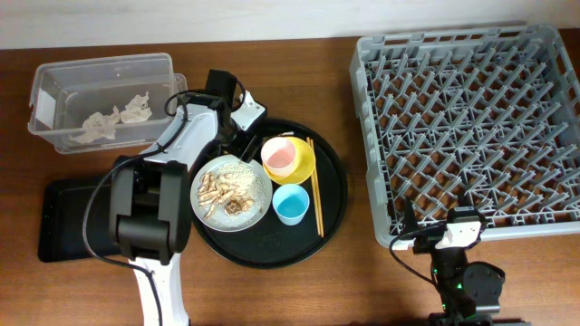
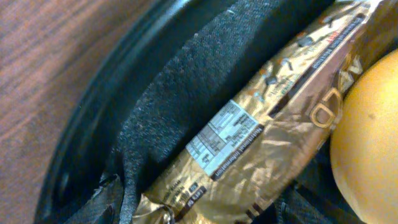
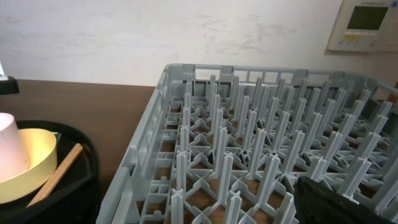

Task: Sort waste into correct bins and load items into the dishwasher rack
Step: 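Carry the gold wrapper with left gripper into the clear bin, release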

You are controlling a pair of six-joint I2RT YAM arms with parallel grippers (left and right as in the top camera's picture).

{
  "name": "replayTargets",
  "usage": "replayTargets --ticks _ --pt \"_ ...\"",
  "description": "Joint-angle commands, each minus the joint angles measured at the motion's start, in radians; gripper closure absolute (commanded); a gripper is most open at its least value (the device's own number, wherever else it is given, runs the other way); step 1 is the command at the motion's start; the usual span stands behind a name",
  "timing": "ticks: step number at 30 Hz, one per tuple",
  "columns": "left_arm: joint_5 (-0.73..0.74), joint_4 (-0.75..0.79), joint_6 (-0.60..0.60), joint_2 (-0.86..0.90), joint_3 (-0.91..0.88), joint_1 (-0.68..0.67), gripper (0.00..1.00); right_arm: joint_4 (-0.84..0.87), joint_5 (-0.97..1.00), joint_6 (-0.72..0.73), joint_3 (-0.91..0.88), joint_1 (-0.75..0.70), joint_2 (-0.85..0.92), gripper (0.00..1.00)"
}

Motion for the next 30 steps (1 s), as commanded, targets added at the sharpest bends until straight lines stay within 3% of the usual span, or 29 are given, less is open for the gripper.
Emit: replayTargets --ticks 1,5,12,14,21,30 --pt "-0.007 0.019 0.005 0.017 -0.003 -0.003 0.24 -0.001 -0.009 -0.006 -0.007 -0.006 -0.007 0.02" --pt "-0.007 0.019 -0.018 0.016 0.0 -0.002 0.33 -0.001 -0.009 -0.006 -0.007 -0.006 -0.007 0.02" --pt "-0.008 -0.019 -0.112 0.011 0.056 -0.002 0.79 -0.001 -0.009 -0.006 -0.007 -0.006 -0.007 0.01" --pt "-0.008 -0.081 -0.128 0.008 0.121 -0.002 0.97 -0.001 -0.009 -0.006 -0.007 -0.006 -0.007 0.02" --pt "-0.027 -0.241 -0.248 0.006 0.346 0.024 0.99 -0.001 -0.009 -0.006 -0.007 -0.006 -0.007 0.02" --pt "-0.026 -0.229 -0.645 0.006 0.532 0.262 0.99 -0.001 -0.009 -0.006 -0.007 -0.006 -0.007 0.02"
